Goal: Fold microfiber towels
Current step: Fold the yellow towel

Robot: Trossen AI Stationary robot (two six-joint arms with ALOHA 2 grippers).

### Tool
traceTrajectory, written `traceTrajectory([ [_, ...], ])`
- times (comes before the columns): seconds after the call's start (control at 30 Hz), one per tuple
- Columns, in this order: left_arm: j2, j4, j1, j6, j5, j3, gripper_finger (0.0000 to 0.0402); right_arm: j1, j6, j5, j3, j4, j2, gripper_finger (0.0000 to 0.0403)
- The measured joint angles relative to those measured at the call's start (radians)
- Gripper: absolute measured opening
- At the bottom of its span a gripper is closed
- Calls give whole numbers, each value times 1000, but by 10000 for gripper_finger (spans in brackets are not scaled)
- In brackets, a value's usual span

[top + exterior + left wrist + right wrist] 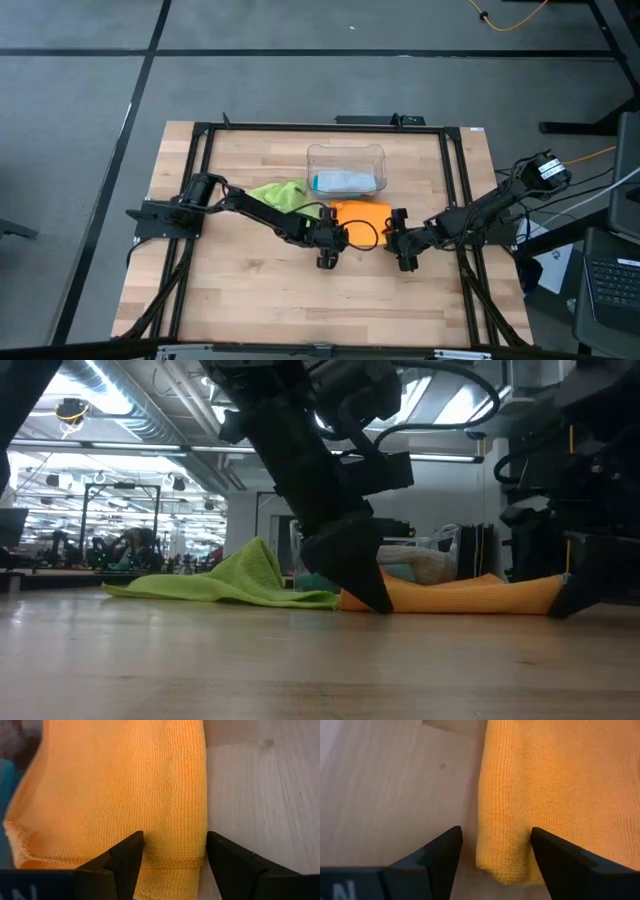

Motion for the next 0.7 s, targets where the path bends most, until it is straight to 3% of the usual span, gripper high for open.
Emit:
traceTrajectory([
  [0.17, 0, -23, 42, -43, 92, 1, 203, -26, 4, -31, 0, 0, 0, 244],
  [0.3, 0, -23, 56, -42, 111, 1, 175, -45, 4, -51, 0, -2, 1, 216],
  [0.7, 1, -17, 51, -123, 91, -2, 23, -60, 82, -75, -2, 12, 4, 26],
])
